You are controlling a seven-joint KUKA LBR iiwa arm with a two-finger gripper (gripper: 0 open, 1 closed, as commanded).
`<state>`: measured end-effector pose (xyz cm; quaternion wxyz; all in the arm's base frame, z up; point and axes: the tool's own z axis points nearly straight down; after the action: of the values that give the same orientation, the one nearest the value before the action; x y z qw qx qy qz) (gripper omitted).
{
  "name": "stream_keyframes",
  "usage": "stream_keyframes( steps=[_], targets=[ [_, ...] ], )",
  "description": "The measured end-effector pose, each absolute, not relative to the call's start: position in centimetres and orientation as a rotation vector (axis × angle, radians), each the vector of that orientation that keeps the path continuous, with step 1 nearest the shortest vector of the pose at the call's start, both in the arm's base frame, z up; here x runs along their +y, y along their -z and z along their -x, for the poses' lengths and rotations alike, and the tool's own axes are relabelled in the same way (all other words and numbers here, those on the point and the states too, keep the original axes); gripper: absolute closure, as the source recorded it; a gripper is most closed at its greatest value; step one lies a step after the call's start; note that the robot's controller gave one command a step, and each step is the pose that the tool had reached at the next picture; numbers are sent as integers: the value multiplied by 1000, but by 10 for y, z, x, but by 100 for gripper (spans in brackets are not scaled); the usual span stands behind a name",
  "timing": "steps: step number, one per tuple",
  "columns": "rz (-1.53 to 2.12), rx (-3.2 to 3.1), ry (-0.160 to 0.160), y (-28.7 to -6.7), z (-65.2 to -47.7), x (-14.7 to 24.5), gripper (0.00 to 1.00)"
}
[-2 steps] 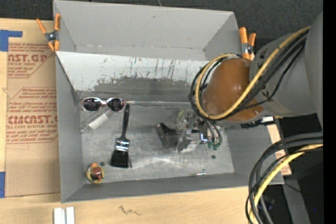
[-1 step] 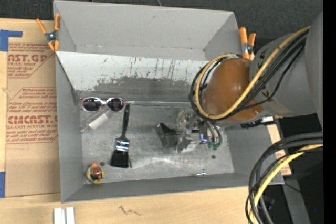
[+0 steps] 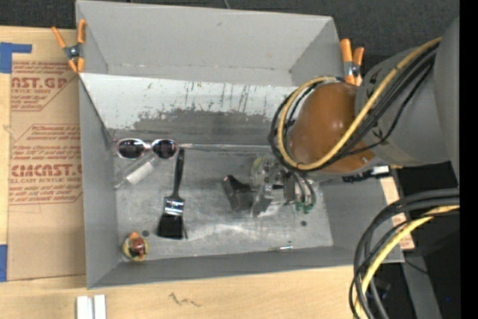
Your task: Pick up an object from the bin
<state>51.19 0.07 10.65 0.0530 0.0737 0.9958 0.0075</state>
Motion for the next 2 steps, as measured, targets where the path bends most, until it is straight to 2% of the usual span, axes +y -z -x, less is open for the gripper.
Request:
stream_keyframes(
  steps=[2],
  targets=[
    [-224, 3027, -23, -107, -512, 1, 100]
  ],
)
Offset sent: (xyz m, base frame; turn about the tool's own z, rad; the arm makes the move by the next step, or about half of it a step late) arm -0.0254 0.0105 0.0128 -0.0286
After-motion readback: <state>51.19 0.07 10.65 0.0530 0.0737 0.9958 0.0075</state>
